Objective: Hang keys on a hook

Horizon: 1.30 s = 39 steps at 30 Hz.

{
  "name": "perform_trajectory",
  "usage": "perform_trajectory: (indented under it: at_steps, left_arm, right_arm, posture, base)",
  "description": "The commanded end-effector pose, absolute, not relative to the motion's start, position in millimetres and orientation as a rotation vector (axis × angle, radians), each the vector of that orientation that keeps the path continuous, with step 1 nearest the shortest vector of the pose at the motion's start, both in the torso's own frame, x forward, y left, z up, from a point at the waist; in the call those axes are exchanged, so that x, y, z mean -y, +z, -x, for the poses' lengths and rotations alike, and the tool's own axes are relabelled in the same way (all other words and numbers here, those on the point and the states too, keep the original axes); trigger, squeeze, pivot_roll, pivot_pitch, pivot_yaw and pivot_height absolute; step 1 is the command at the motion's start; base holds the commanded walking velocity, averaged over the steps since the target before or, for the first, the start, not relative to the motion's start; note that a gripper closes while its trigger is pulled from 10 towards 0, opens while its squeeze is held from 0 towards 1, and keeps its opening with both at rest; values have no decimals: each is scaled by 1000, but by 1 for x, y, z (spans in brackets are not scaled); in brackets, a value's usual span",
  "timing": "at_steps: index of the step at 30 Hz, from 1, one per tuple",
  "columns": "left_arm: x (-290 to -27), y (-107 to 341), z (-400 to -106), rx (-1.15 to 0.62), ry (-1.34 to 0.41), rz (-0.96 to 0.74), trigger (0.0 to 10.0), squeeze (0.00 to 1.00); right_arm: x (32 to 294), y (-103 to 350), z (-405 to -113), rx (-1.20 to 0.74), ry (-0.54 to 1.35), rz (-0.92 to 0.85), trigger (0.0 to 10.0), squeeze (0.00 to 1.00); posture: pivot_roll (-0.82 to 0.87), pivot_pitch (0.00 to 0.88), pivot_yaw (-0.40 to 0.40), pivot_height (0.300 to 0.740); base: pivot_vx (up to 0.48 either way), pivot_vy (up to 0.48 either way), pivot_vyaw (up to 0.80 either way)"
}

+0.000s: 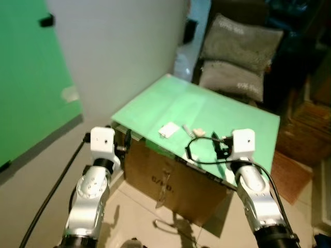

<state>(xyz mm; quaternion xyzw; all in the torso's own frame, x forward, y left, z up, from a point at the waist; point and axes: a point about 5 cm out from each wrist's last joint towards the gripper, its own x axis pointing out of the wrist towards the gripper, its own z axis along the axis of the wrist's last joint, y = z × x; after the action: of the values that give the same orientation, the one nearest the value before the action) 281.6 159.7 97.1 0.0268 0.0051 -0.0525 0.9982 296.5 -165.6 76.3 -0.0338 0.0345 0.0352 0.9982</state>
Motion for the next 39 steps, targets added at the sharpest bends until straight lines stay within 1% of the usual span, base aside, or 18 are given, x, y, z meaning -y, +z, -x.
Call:
perform_trajectory:
  at_steps: [1,4,17,23,25,27,30,34,35,36,39]
  left_arm:
    - [-152,100,-284,0,-129,-59,10000,0]
    - [-151,100,-284,5,-130,-58,10000,0]
    - [-153,100,-284,6,-115,-79,10000,0]
    - [-156,99,-284,3,-96,-76,10000,0]
    - [-154,102,-283,24,-128,-68,10000,0]
    - [-152,106,-282,53,-153,-67,10000,0]
    - [-152,105,-283,47,-152,-76,10000,0]
    - [-155,104,-284,29,-113,-66,10000,0]
    - [-158,102,-284,24,-94,-65,10000,263]
    - [-159,101,-285,10,-96,-52,10000,1000]
    - [-161,99,-284,2,-80,-34,10000,1000]
  right_arm:
    - [177,74,-294,-74,34,78,10000,0]
    - [176,74,-294,-80,53,100,10000,0]
    - [174,72,-295,-92,62,87,10000,0]
    - [172,71,-296,-96,78,93,10000,0]
    - [171,72,-297,-92,83,93,10000,0]
    - [170,72,-297,-90,87,93,10000,0]
    - [170,72,-297,-89,89,93,10000,0]
    - [169,72,-297,-88,97,94,10000,0]
    - [169,72,-297,-90,99,95,10000,0]
    - [169,71,-297,-92,101,96,10000,0]
    - [168,71,-297,-94,101,96,10000,0]
  posture:
    - [66,0,-53,696]
    - [65,0,-54,696]
    - [73,0,-62,696]
    - [79,0,-66,696]
    - [82,0,-68,696]
    - [82,0,-68,696]
    - [82,0,-68,696]
    - [80,0,-66,696]
    - [80,0,-66,696]
    - [79,0,-66,696]
    - [79,0,-66,696]
  base:
    - [0,0,0]
    - [0,0,-140]
    - [0,0,-739]
    - [0,0,0]
    - [0,0,0]
    - [398,0,0]
    - [480,0,0]
    - [480,0,0]
    - [472,0,0]
    - [465,0,0]
    - [469,0,0]
